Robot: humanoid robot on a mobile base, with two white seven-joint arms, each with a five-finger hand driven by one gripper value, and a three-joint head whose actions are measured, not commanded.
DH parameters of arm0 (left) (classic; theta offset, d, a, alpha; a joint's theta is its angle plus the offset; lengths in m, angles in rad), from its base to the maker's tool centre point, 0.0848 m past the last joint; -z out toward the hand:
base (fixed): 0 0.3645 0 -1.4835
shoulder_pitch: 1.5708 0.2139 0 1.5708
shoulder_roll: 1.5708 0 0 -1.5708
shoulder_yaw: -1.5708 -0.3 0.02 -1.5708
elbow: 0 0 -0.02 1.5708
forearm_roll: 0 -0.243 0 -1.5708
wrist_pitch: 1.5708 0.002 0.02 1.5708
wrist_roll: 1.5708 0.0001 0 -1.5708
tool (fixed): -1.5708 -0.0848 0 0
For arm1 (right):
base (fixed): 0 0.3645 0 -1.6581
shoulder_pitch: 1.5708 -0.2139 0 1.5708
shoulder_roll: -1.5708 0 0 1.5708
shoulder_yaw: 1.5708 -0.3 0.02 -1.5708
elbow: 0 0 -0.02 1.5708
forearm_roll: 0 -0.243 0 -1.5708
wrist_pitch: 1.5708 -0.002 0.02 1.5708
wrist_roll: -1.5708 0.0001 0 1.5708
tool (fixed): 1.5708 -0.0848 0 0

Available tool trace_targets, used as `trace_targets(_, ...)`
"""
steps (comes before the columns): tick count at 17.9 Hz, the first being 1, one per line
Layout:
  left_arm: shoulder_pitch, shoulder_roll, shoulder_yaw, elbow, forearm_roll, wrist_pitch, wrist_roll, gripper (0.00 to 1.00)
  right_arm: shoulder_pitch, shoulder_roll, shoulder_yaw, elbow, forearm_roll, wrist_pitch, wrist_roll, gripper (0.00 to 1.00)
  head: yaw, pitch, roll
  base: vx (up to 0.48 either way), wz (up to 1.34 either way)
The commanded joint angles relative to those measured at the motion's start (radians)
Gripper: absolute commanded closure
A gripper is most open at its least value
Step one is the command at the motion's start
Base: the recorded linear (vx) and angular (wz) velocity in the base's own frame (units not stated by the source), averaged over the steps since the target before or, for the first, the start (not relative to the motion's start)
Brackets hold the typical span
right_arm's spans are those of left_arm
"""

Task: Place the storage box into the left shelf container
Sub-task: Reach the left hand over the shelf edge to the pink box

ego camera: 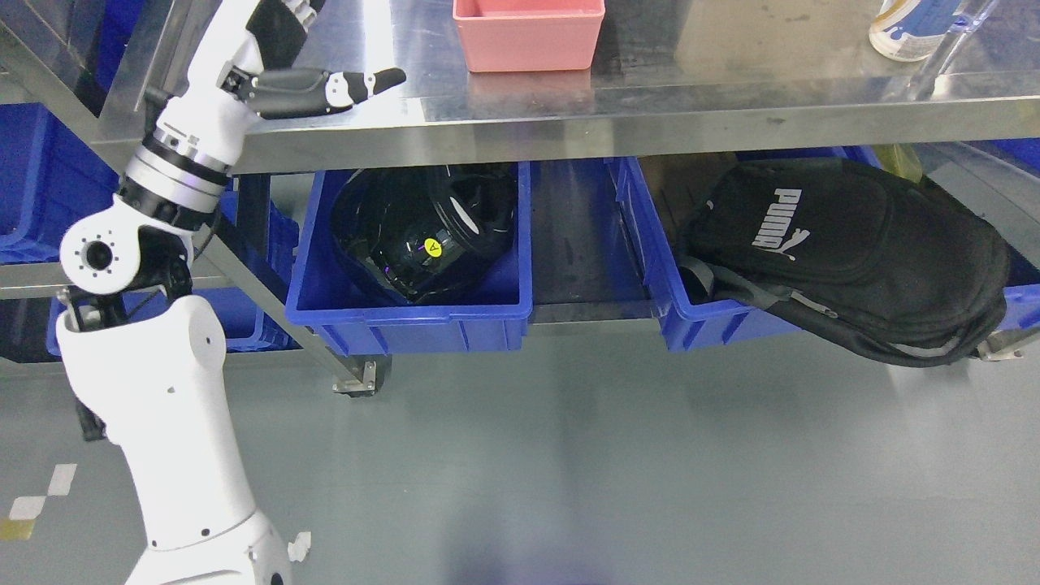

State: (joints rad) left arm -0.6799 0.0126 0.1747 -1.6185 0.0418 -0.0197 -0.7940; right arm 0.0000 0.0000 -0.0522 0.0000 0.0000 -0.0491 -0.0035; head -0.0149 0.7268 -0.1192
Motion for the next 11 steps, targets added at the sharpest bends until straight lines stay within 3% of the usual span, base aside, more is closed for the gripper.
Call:
trace_targets(1, -0.139, 0.078, -0.105, 0.091, -0.167, 0.012, -0.022, 0.00, -0.005, -0.017, 0.000, -0.017, -0.021, 0.000, 0.000, 0.00, 0.0000, 0.000, 0.000, 0.000, 0.00)
trace_targets(3, -0.151, 0.101, -0.206, 0.127, -0.233, 0.018, -0.043, 0.00, -0.003, -0.017, 0.000, -0.017, -0.021, 0.000, 0.000, 0.00, 0.0000, 0.000, 0.000, 0.000, 0.00)
trace_targets(6, -0.275, 0.119, -0.303, 0.274, -0.244, 0.018, -0.073, 0.02, -0.005, -0.017, 0.000, -0.017, -0.021, 0.000, 0.000, 0.00, 0.0000, 0.000, 0.000, 0.000, 0.00)
trace_targets(8, -0.344, 0.177, -0.395, 0.334, -0.246, 0.020, -0.074, 0.02, -0.005, -0.017, 0.000, -0.017, -0.021, 0.000, 0.002, 0.00, 0.0000, 0.000, 0.000, 0.000, 0.00)
trace_targets(11, -0.385, 0.195, -0.449, 0.393, -0.246, 0.036, -0.073, 0.00, -0.005, -0.017, 0.000, -0.017, -0.021, -0.001, 0.002, 0.00, 0.0000, 0.000, 0.000, 0.000, 0.00)
